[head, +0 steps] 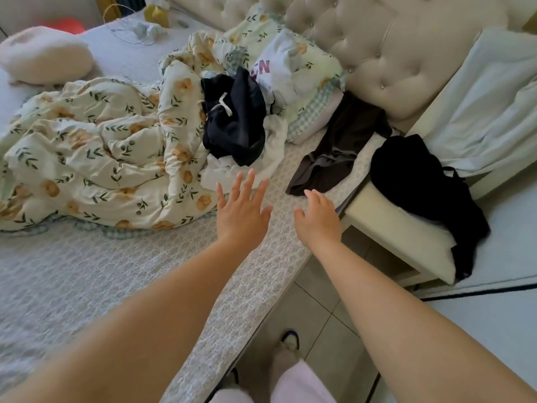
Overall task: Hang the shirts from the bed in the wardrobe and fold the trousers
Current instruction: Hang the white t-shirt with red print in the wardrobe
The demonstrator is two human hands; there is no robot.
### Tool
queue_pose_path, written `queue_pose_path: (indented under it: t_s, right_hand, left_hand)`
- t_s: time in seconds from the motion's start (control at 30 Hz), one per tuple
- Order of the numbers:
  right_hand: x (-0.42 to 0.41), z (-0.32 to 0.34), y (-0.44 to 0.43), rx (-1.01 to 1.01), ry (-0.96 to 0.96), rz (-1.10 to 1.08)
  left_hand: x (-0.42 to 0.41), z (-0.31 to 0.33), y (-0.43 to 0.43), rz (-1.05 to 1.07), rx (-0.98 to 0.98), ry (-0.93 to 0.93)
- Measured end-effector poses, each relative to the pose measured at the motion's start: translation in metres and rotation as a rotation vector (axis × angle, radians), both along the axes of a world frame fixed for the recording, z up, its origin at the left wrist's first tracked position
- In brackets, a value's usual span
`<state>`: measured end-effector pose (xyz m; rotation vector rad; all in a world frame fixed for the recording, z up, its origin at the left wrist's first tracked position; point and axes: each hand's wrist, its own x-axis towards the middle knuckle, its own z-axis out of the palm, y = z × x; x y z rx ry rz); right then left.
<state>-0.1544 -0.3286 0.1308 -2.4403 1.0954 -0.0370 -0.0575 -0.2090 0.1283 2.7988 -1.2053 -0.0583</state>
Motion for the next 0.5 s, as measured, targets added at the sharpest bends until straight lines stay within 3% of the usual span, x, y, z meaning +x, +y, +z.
queue_pose_path:
  t_s: [0.23,0.5]
  right_hand:
    - [0.055,-0.019,-0.049,0.03,0.081,0.126]
    - [0.117,-0.04,-0.081,0.055,0.089,0.096]
  left_hand:
    - [0.043,-0.023,-0.029,0.088,0.055,0.027]
    - [0.103,-0.032,-0.074,0.047,0.093,0.011]
